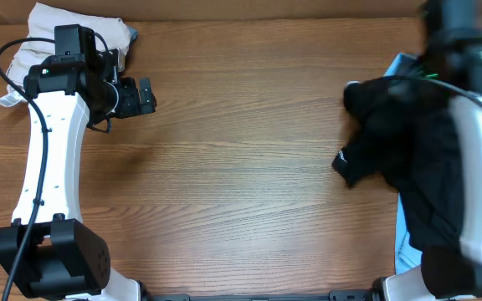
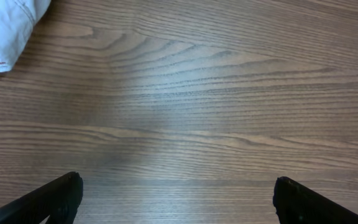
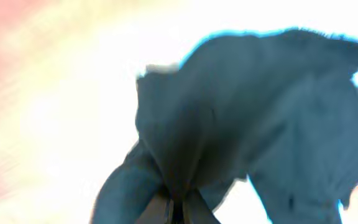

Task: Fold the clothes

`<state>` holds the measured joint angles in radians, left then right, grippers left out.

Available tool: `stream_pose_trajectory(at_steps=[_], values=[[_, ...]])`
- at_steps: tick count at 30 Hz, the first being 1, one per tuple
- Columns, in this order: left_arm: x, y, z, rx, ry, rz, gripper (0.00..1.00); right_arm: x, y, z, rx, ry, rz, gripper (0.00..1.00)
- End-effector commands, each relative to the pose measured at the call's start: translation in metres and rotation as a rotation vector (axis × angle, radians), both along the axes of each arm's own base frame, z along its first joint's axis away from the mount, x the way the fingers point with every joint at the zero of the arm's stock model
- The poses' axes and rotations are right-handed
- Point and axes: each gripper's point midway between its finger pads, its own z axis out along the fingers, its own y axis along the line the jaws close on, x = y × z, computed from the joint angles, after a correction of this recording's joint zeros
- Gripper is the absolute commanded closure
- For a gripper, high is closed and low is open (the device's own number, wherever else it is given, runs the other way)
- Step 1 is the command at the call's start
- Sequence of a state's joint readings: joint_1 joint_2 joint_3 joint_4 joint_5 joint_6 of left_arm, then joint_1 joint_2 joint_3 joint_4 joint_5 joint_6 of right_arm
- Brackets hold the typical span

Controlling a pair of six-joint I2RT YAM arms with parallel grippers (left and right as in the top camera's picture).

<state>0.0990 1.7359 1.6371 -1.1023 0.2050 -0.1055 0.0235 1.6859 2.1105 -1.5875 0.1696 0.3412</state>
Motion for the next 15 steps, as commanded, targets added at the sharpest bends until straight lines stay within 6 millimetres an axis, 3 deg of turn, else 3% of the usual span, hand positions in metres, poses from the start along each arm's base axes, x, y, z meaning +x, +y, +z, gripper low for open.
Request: stream_pose_trajectory(at_steps=[1,4,7,12,15], values=[[0.005,0.002,0.003,0.001,-0.012,0.010,0.00,-0.013,-0.007,0.076,0.003,-0.212,0.024,0.96],[0.007,0.004,0.004,0.005,-0.021,0.012,0.00,-0.018,0.003,0.106,0.060,-0.308,0.074,0.96],[0.012,0.012,0.010,0.011,-0.047,0.025,0.00,-0.017,0.036,0.117,0.166,-0.348,0.222,0.96],[0.020,0.046,0.034,0.015,-0.111,0.110,0.00,-0.019,0.123,0.120,0.331,-0.347,0.512,0.96],[0.020,0.069,0.042,0.023,-0.134,0.162,0.00,-0.027,0.190,0.118,0.383,-0.330,0.689,0.96]])
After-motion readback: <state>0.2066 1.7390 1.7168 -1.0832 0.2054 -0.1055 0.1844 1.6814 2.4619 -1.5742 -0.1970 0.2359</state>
